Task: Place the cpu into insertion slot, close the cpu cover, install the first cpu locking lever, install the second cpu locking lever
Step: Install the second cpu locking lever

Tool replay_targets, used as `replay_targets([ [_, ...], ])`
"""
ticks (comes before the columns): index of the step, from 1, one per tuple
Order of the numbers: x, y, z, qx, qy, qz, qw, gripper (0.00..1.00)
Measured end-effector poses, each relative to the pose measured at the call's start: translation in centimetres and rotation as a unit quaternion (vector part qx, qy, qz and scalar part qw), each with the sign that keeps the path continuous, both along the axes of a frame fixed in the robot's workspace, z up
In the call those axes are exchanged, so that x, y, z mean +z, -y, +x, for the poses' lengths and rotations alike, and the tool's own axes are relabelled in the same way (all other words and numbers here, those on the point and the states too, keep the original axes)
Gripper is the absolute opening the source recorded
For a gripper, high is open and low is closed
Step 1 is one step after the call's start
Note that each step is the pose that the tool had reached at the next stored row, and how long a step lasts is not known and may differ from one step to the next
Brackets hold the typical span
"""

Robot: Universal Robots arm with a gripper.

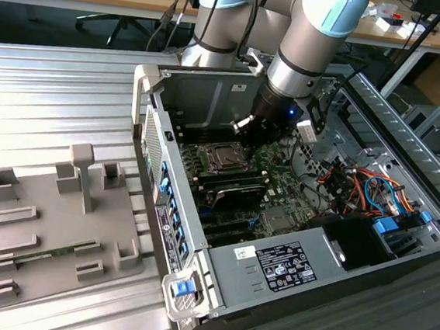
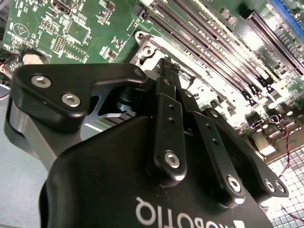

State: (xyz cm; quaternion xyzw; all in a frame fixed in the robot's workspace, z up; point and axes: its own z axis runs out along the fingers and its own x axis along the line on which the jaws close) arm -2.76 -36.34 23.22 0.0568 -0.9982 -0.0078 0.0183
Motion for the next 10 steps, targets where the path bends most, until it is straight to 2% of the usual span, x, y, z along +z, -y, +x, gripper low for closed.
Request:
replay_targets([
  [3, -0.07, 0.48, 0.00, 0.000, 0.0000, 0.0000, 1.00000, 0.11],
  [10, -0.33, 1.28, 0.00, 0.000, 0.0000, 0.0000, 1.00000, 0.11],
])
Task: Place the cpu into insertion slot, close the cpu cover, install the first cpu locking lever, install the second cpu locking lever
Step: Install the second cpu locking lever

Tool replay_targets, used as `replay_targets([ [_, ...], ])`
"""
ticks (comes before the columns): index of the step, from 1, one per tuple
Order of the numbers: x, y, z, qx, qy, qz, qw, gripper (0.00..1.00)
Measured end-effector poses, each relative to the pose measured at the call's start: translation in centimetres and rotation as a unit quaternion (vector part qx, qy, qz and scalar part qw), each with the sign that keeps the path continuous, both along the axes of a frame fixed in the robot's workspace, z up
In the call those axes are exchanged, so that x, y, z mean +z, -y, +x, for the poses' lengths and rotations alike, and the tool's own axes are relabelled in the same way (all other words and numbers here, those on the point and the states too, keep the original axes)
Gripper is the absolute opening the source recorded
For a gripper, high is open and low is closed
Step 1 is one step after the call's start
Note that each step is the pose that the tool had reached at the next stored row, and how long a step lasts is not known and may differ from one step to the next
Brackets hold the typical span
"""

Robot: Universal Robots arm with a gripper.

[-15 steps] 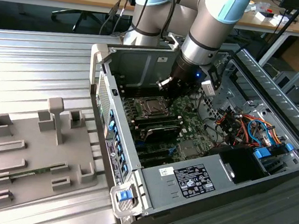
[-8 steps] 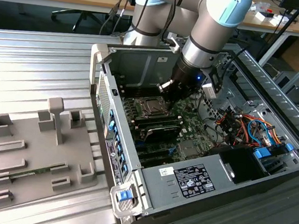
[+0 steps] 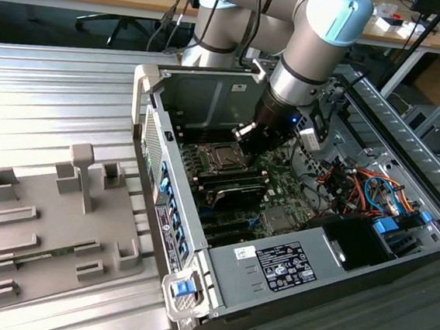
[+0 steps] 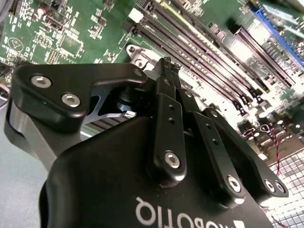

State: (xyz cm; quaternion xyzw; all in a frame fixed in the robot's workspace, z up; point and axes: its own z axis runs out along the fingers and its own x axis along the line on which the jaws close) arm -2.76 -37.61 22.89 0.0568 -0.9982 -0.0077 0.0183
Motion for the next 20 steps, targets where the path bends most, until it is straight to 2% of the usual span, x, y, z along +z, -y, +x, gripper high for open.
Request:
replay_targets([
  [5, -0.19, 0.68, 0.00, 0.000, 0.0000, 0.0000, 1.00000, 0.11],
  [10, -0.61, 0.67, 0.05, 0.000, 0.0000, 0.0000, 1.00000, 0.11],
  [13, -1.00, 0.33, 0.12, 0.000, 0.0000, 0.0000, 1.00000, 0.11],
  [16, -1.23, 0.25, 0.12, 0.000, 0.0000, 0.0000, 1.00000, 0.11],
  [18, -1.29, 0.24, -0.35, 0.000, 0.0001, 0.0001, 1.00000, 0.11],
  [20, -1.30, 0.25, -1.55, 0.000, 0.0010, 0.0002, 1.00000, 0.11],
])
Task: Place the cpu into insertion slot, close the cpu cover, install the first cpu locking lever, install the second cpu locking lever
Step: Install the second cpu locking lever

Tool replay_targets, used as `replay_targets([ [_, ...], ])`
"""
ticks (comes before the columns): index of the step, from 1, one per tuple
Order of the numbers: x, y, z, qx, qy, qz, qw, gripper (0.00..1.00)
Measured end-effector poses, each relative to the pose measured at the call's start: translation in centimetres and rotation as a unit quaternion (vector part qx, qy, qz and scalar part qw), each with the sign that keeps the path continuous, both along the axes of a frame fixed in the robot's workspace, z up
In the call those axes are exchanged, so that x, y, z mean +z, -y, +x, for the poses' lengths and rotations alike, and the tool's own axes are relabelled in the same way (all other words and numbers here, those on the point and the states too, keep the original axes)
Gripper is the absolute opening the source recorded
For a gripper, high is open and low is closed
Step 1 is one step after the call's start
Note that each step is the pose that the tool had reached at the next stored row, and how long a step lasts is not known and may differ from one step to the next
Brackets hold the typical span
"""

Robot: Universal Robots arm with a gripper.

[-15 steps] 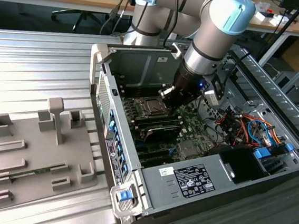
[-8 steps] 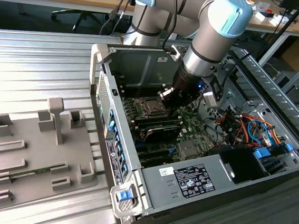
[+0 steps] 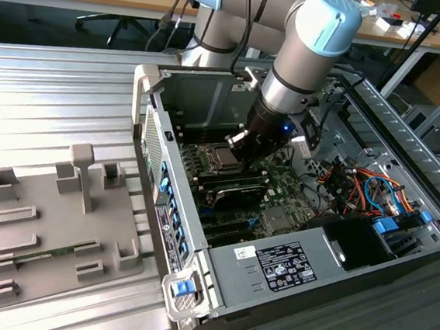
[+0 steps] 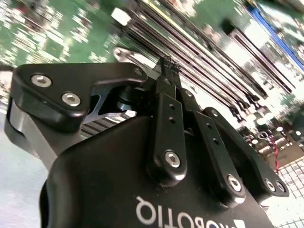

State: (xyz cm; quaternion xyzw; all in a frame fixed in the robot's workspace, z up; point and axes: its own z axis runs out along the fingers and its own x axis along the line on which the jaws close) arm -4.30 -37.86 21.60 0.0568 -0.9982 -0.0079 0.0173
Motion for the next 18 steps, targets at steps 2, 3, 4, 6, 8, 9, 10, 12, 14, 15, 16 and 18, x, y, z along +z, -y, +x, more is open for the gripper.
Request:
replay_targets([
  [2, -0.05, 0.00, -1.10, 0.000, 0.0009, 0.0006, 1.00000, 0.11],
  [3, -0.07, 0.00, -1.53, 0.000, 0.0012, 0.0010, 1.00000, 0.11],
  [4, -0.10, 0.00, -2.18, 0.000, 0.0016, 0.0021, 1.00000, 0.11],
  [6, -0.12, 0.00, -2.79, 0.000, 0.0016, 0.0039, 0.99999, 0.11],
  [8, -0.13, 0.00, -3.48, 0.000, 0.0020, 0.0047, 0.99999, 0.11],
  [9, -0.14, -0.01, -3.69, 0.000, 0.0022, 0.0049, 0.99999, 0.11],
  [10, -0.15, 0.00, -3.86, 0.000, 0.0022, 0.0049, 0.99999, 0.11],
  [12, -0.16, -0.01, -4.10, 0.000, 0.0021, 0.0056, 0.99998, 0.11],
  [14, -0.20, 0.00, -4.33, 0.008, 0.0020, 0.0059, 0.99994, 0.11],
  [15, -0.26, 0.00, -4.58, 0.013, 0.0020, 0.0067, 0.99989, 0.11],
  [16, -0.35, 0.00, -4.80, 0.018, 0.0020, 0.0082, 0.99980, 0.11],
  [18, -0.45, 0.00, -4.85, 0.032, 0.0019, 0.0087, 0.99945, 0.11],
])
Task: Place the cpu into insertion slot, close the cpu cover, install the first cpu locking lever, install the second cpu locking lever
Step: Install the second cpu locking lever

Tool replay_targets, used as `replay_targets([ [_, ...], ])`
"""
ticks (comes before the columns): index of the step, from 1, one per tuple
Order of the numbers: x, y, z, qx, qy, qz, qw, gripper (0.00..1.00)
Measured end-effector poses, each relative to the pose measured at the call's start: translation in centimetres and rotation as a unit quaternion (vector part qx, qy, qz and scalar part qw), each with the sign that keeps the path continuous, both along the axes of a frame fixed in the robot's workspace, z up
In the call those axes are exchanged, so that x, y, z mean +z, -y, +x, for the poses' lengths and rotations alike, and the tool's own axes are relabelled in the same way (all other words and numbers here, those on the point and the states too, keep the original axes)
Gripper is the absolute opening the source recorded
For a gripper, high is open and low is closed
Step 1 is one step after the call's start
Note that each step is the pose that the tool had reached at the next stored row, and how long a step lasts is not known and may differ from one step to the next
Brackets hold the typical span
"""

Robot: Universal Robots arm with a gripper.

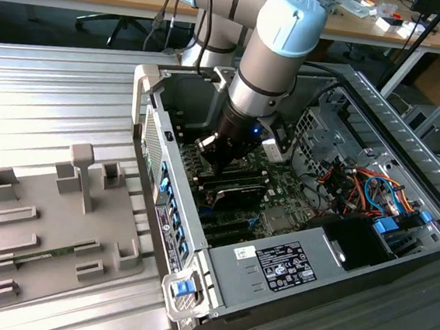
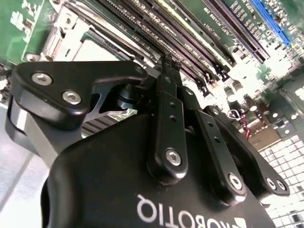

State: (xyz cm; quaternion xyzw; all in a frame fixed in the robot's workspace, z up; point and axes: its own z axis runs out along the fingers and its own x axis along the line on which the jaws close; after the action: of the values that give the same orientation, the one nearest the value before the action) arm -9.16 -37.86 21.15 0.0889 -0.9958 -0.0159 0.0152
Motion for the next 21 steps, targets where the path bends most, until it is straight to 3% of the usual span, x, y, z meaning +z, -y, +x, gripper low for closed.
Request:
replay_targets([
  [1, -0.07, 0.00, 0.00, 0.016, 0.0000, 0.0000, 0.99987, 0.11],
  [5, -0.21, -0.01, -0.04, 0.048, 0.0000, 0.0006, 0.99883, 0.11],
  [12, -0.49, -0.12, -1.09, 0.053, 0.0006, 0.0107, 0.99856, 0.11],
  [18, -0.62, -0.57, -1.11, 0.060, 0.0006, 0.0148, 0.99806, 0.11],
  [19, -0.68, -0.61, -1.11, 0.062, 0.0007, 0.0165, 0.99797, 0.11],
  [20, -1.07, -0.68, -1.12, 0.063, 0.0009, 0.0210, 0.99779, 0.11],
  [21, -1.06, -0.46, -1.12, 0.063, 0.0012, 0.0209, 0.99779, 0.11],
])
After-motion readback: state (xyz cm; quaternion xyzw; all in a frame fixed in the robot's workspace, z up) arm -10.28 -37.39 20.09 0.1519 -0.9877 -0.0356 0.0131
